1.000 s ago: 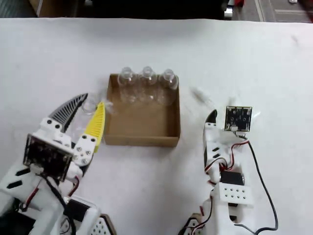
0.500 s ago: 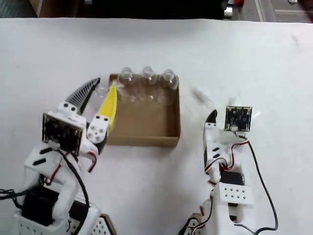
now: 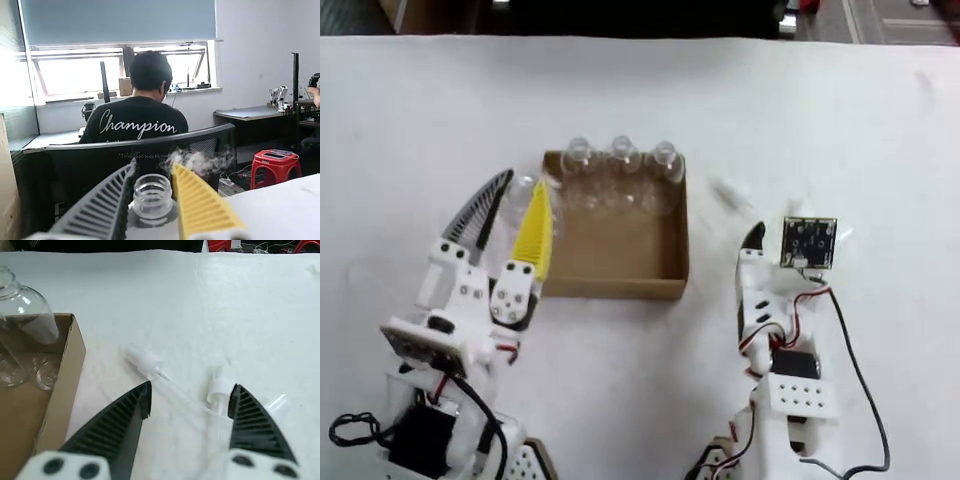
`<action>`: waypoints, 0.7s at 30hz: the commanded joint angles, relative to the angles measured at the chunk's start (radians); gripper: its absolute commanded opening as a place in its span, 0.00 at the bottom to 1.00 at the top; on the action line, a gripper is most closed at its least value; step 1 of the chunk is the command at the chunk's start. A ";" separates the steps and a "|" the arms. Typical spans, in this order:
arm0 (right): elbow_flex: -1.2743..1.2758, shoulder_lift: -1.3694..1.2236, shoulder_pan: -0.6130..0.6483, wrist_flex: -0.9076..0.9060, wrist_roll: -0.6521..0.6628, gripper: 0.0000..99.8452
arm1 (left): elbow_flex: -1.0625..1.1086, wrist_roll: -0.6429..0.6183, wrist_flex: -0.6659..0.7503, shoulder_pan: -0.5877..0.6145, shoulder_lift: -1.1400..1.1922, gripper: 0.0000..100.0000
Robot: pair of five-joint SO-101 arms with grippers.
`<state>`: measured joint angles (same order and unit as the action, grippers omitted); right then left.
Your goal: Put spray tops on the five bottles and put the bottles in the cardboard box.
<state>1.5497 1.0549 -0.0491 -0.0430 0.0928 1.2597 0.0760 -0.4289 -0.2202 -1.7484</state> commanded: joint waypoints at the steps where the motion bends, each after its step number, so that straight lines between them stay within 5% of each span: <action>1: -0.005 0.005 0.001 0.022 0.014 0.23 | 0.000 0.012 0.038 0.007 -0.027 0.02; 7: -0.005 0.005 0.001 0.021 0.014 0.23 | 0.005 0.012 0.049 0.007 -0.027 0.02; 21: -0.005 0.005 -0.002 0.018 0.014 0.23 | 0.295 0.012 0.347 0.007 -0.025 0.02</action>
<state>1.5497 1.0549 -0.0491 -0.0430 0.0928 1.4807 0.0821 -0.1358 -0.2186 -1.7668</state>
